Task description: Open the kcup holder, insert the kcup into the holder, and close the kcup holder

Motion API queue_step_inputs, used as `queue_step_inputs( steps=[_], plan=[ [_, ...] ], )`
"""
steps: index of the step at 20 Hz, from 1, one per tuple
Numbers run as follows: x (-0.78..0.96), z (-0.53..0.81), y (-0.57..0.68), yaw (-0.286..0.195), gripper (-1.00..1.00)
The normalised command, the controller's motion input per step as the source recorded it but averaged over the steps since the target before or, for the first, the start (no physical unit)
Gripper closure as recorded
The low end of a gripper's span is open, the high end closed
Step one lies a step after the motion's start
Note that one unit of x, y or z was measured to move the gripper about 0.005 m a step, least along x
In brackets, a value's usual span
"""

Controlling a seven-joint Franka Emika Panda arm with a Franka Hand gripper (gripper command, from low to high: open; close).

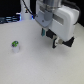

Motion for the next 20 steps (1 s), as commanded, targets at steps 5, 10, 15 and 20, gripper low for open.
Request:
queue_step_inputs(
  steps=[5,10,15,20],
  plan=[
    [-0.31,0.03,-0.47,-0.255,-1.00],
    [-0.34,0.01,-0.50,-0.248,-1.00],
    [-0.34,0.01,-0.51,-0.249,-1.00],
    [-0.35,0.00,-0.54,-0.243,-1.00]
  ],
)
